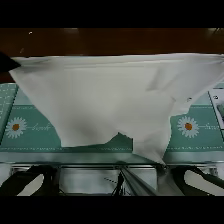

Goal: Fold the shirts.

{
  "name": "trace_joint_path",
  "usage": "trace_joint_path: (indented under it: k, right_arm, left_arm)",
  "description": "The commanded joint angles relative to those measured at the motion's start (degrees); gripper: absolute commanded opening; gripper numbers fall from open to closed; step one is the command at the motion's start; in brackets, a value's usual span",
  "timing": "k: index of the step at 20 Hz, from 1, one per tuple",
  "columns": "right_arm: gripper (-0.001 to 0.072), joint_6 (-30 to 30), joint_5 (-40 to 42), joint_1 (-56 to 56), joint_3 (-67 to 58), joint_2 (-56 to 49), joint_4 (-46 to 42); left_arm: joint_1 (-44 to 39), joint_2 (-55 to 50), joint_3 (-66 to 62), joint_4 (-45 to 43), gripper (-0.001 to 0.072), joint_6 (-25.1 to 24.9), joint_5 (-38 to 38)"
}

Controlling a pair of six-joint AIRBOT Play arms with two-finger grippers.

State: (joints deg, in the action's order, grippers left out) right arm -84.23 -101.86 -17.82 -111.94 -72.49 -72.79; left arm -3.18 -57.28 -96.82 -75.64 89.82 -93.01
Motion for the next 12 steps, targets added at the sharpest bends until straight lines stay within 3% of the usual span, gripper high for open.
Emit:
trace_joint_path:
  k: [1,6,12]
  right_arm:
    - [0.0035,0.5,6.23,0.98,-0.07,-13.38,0.0]
    - [0.0035,0.37,25.81,6.01,-0.07,-23.91,0.26]
    - [0.0035,-2.93,43.21,9.81,-0.07,-31.78,0.24]
  left_arm:
    - [0.07,-13.92,1.68,-0.5,0.002,-4.63,8.76]
    - [0.07,-31.67,1.53,-0.59,0.002,-6.78,19.76]
    - [0.07,-38.93,1.53,-0.72,0.002,-6.84,41.44]
